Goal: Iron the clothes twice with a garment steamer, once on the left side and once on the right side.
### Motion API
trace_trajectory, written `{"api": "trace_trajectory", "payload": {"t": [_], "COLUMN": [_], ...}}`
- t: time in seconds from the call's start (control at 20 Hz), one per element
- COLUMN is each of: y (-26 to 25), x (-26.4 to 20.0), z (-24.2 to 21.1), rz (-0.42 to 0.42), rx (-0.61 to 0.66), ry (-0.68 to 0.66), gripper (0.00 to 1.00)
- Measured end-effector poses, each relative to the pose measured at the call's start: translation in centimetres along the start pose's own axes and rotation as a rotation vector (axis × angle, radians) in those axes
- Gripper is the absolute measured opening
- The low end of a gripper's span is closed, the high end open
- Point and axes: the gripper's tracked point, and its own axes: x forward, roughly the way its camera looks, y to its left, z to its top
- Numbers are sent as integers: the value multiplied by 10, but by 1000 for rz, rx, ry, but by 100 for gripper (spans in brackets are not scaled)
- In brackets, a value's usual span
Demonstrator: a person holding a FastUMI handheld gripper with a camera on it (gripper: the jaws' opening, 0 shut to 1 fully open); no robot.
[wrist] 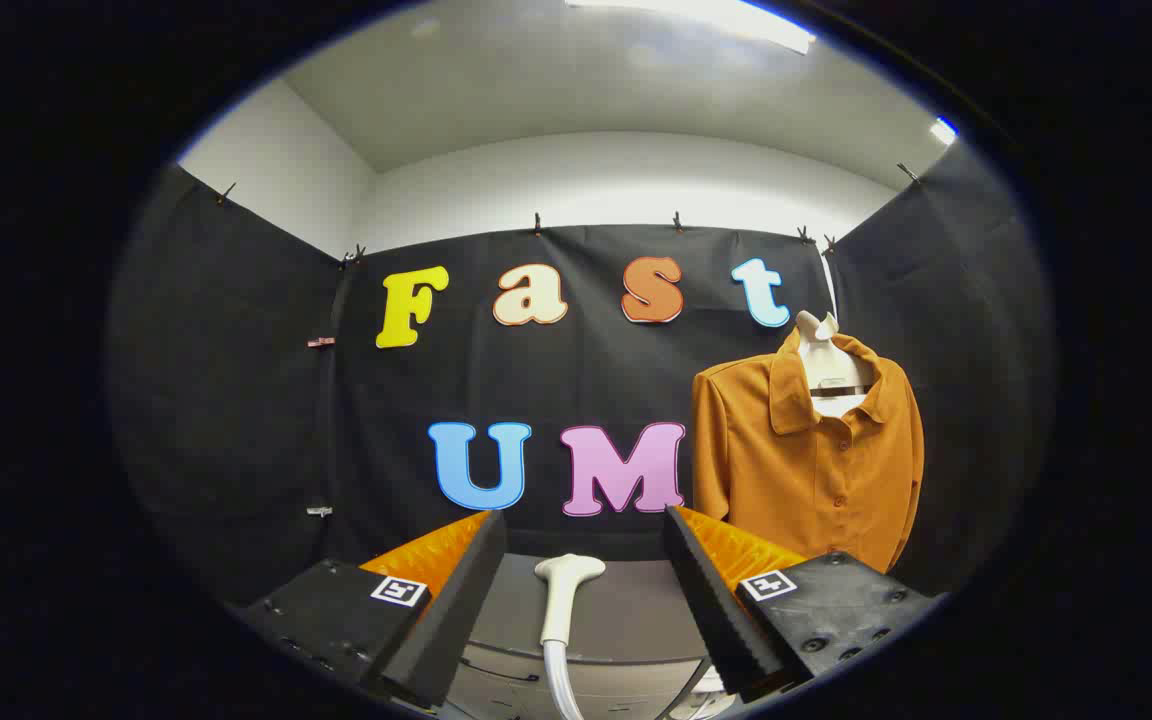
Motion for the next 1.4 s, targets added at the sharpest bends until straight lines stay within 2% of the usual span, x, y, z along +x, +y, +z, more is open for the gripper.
{"api": "trace_trajectory", "payload": {"t": [0.95, 1.4], "y": [-1, 17], "x": [-5, -6], "z": [0, -5], "rz": [18, 15], "rx": [4, 0], "ry": [13, 31], "gripper": [98, 98]}}
